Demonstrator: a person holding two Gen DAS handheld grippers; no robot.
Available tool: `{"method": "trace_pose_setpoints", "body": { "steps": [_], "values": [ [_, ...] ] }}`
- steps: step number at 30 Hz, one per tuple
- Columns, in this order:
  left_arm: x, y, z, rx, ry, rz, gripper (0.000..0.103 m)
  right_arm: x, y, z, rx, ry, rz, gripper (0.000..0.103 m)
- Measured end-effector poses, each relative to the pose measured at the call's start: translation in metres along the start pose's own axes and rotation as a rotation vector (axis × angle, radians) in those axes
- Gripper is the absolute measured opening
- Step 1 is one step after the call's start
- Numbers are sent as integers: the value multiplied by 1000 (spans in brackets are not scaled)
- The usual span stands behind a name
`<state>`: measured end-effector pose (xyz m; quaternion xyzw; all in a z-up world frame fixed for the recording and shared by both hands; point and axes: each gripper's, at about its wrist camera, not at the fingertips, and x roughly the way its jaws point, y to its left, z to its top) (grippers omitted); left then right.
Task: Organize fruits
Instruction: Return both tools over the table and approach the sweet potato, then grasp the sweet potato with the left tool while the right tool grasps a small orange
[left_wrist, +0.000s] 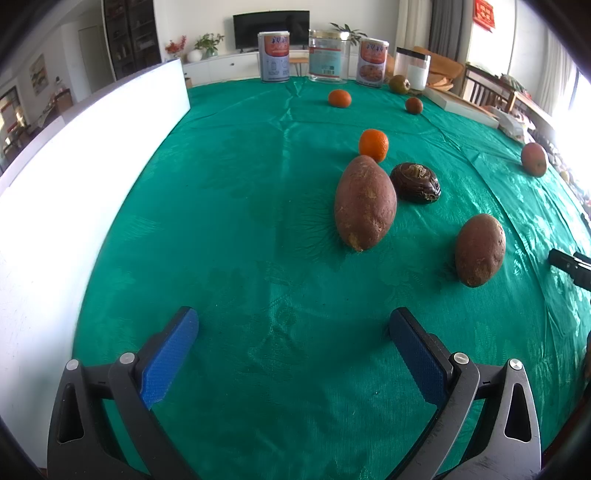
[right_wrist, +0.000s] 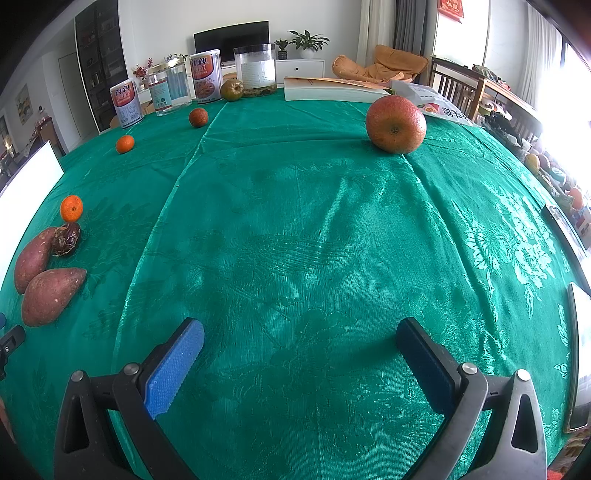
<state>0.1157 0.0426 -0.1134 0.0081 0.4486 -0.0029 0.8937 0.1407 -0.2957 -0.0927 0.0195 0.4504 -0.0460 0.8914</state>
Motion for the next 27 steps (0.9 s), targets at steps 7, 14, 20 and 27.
{"method": "trace_pose_setpoints", "body": {
  "steps": [7, 14, 20, 27],
  "values": [
    [0, 0, 0, 0, -1, 0, 103, 0, 0, 0, 0, 0, 0, 103],
    [0, 1, -1, 4, 5, -16, 102, 0, 0, 0, 0, 0, 0, 103],
    [-5, 7, 28, 27, 106, -217, 101, -1, -1, 0, 5, -4, 7, 103],
    [13, -13, 98, 15, 202, -286, 100, -2, -1, 1, 8, -6, 12, 103]
  ]
}}
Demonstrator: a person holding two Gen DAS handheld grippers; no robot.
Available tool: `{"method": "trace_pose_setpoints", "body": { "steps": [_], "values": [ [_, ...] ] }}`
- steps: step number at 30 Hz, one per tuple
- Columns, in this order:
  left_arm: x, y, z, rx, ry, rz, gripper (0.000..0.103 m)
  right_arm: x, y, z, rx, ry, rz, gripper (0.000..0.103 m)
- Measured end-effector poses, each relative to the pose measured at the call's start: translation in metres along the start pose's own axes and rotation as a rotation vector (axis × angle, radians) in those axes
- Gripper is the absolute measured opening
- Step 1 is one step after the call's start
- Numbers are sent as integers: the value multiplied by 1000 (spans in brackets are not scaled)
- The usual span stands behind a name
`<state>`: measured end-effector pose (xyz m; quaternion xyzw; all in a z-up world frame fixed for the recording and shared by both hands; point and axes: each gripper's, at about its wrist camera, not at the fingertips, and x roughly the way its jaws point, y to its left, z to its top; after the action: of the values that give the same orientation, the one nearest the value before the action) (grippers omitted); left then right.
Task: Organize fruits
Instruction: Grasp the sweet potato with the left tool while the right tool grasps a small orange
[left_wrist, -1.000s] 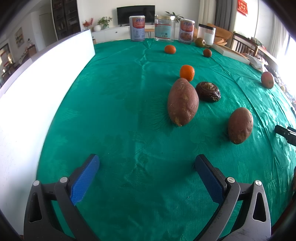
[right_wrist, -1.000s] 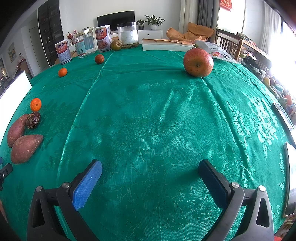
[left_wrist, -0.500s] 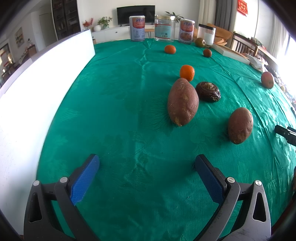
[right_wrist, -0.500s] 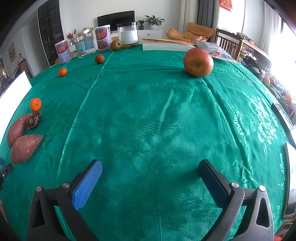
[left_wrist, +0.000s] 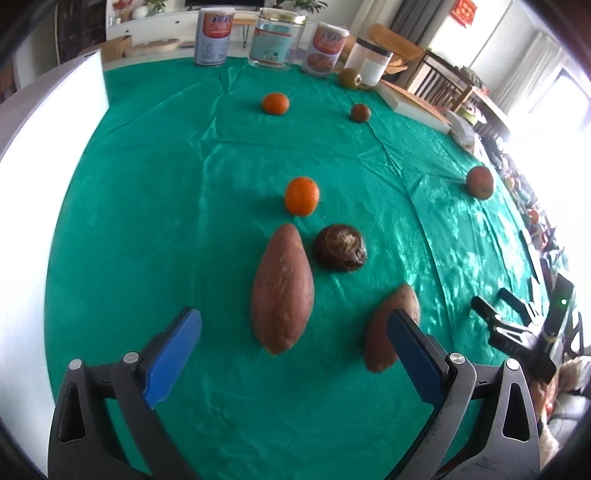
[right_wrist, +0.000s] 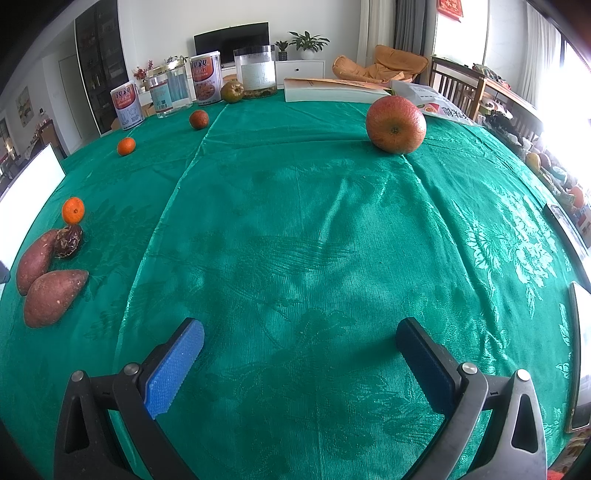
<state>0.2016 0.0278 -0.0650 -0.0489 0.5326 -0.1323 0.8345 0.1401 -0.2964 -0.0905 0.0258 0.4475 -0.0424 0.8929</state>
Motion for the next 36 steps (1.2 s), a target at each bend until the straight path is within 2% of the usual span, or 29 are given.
{"method": "trace_pose_setpoints", "body": {
  "steps": [3, 5, 7, 9, 10, 13, 16, 18, 19, 20, 21, 23, 25, 26, 29, 32, 34, 35, 36],
  "values": [
    [18, -5, 11, 41, 29, 80, 98, 0, 0, -1, 2, -2, 4, 103],
    [27, -5, 13, 38, 58, 81, 78, 0, 0, -1, 4, -3, 6, 103],
    [37, -4, 13, 36, 93, 67, 69, 0, 0, -1, 3, -2, 5, 103],
    [38, -3, 11, 41, 82, 79, 57, 0, 0, -1, 1, -1, 2, 103],
    [36, -2, 10, 46, 68, 73, 41, 0, 0, -1, 0, 0, 0, 103],
    [24, 9, 3, -7, 46, 55, 41, 1, 2, -1, -10, 9, -13, 103],
    [6, 18, -12, -3, 8, 91, 41, 2, 2, 0, -13, 13, -10, 103],
    [-12, 25, -25, 7, -21, 122, 41, 6, 6, 9, -34, 75, 13, 103],
    [-18, 27, -31, 7, -31, 132, 41, 7, 12, 20, -35, 119, 67, 101],
    [-24, 31, -37, 3, -44, 140, 41, 4, 22, 33, -26, 134, 141, 95],
    [-28, 34, -42, -3, -52, 148, 41, -2, 36, 47, -23, 130, 205, 93],
    [-28, 38, -50, -11, -48, 163, 41, -13, 81, 80, -83, 122, 320, 93],
    [-24, 43, -55, -17, -34, 170, 41, -9, 130, 108, -146, 174, 394, 93],
    [-22, 45, -57, -25, -27, 169, 41, -1, 152, 119, -162, 216, 417, 90],
    [-18, 54, -61, -54, -4, 145, 41, 36, 198, 142, -137, 336, 421, 69],
    [-19, 58, -60, -61, -5, 127, 42, 69, 225, 149, -100, 443, 416, 60],
    [-22, 58, -60, -54, -15, 128, 43, 82, 237, 148, -98, 483, 402, 46],
    [-22, 58, -60, -51, -14, 128, 42, 87, 241, 146, -108, 505, 378, 30],
    [-22, 58, -59, -47, -11, 127, 42, 88, 242, 146, -94, 500, 369, 25]
  ]
}}
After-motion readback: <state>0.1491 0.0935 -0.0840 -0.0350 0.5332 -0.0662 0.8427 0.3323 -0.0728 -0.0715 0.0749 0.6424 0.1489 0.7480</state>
